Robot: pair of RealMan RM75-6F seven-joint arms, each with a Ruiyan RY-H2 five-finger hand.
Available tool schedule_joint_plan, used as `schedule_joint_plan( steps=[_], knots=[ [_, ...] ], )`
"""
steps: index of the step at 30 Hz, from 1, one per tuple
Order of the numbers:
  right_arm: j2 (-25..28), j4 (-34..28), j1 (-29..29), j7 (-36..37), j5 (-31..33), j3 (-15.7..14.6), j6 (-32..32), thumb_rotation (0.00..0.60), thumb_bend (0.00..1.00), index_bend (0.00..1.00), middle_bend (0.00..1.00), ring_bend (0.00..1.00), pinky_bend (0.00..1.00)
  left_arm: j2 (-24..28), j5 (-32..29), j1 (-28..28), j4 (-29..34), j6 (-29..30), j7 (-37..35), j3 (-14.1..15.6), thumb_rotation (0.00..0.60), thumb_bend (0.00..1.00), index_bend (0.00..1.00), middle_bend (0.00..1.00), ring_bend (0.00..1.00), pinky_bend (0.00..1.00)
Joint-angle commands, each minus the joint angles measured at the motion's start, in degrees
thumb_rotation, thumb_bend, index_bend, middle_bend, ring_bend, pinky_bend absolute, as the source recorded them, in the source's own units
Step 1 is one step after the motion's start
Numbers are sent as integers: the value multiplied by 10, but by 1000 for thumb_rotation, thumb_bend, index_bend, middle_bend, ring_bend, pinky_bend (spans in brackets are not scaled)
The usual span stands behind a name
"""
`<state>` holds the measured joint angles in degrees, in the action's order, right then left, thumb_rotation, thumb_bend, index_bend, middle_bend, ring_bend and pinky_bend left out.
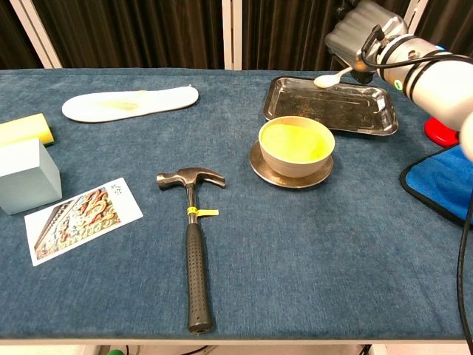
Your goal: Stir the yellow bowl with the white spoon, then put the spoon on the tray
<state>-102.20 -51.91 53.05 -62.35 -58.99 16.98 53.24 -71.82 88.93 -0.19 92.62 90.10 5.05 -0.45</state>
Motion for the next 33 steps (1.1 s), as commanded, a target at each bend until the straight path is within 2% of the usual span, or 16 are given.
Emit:
schedule_joint_plan(
  steps=[1,5,10,14,17,20,23,26,30,33],
  knots=[
    [-56,82,26,35,36,14,-45,600,441,738,308,2,0,0,-1,0,1,-1,0,0,600,207,94,46,13,112],
    [-90,138,41,43,47,16,-62,600,437,691,282,0,0,1,-1,-2,2,-3,2,-1,600,207,94,45,13,113],
    [-128,202,61,47,75,34,-82,600,435,616,253,0,0,-1,-2,-2,0,-3,1,-2,600,206,94,46,13,111],
    [-153,245,73,56,92,48,-100,600,396,514,226,0,0,-3,0,-2,-4,-3,-1,0,600,207,94,46,13,112],
    [-159,259,75,67,90,48,-104,600,355,424,212,0,0,-3,-1,0,-5,-2,-2,1,600,207,94,45,13,111],
    [-150,253,69,87,85,48,-101,600,337,380,203,0,0,-2,-2,1,-6,0,-3,0,600,207,94,45,13,112],
    [-118,207,50,119,70,46,-79,600,336,367,203,0,0,0,0,0,-5,1,-3,-1,600,207,94,45,13,113],
    [-50,102,5,163,38,33,-27,600,336,366,212,0,0,4,0,-2,-4,-1,-1,-2,600,207,94,46,13,111],
    [92,-112,-87,191,-3,3,60,600,336,354,218,0,0,8,-3,-7,-2,-4,1,-8,600,206,94,46,13,113],
    [187,-248,-151,215,-31,-19,123,600,334,316,209,0,0,9,-3,-12,-1,-8,6,-12,600,207,94,46,13,112]
  ],
)
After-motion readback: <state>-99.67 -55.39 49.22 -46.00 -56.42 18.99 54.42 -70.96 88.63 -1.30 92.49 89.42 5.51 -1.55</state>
